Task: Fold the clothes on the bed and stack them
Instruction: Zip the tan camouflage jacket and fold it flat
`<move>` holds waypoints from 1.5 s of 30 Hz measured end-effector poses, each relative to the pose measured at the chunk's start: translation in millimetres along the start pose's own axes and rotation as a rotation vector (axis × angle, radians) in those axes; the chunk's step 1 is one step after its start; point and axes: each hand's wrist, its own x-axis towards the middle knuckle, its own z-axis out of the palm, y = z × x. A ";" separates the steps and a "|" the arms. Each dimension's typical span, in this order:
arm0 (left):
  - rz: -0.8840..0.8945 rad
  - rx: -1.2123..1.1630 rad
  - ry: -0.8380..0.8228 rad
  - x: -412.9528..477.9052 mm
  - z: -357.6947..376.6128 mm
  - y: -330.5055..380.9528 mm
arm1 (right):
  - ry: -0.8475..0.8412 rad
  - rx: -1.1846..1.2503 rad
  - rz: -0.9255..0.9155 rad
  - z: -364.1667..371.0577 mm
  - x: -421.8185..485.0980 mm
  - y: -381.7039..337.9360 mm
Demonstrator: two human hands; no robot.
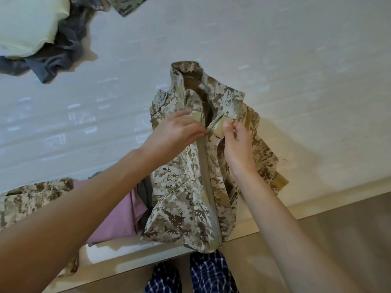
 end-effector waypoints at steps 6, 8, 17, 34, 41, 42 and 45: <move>-0.120 -0.079 0.023 -0.8 0.0 0.5 | -0.050 0.095 -0.026 8.0 -20.7 0.4; -0.155 -0.095 0.035 0.8 -0.3 1.2 | -0.108 0.052 -0.022 12.2 -28.5 4.0; -0.347 -0.045 0.096 26.0 -3.8 -20.3 | -0.096 -0.179 -0.190 19.9 -38.7 7.9; -1.377 -1.196 0.149 42.4 70.9 -21.3 | -0.219 -0.110 -0.069 10.2 33.6 12.5; -1.351 -1.295 0.304 46.4 64.8 -28.9 | -0.181 -0.082 -0.141 10.1 33.5 -1.2; -1.338 -1.219 0.354 45.9 64.9 -27.0 | -0.137 -0.104 -0.160 11.7 34.7 -2.3; -1.286 -0.891 0.481 44.6 65.0 -17.3 | 0.046 -0.251 -0.263 19.9 39.7 -2.7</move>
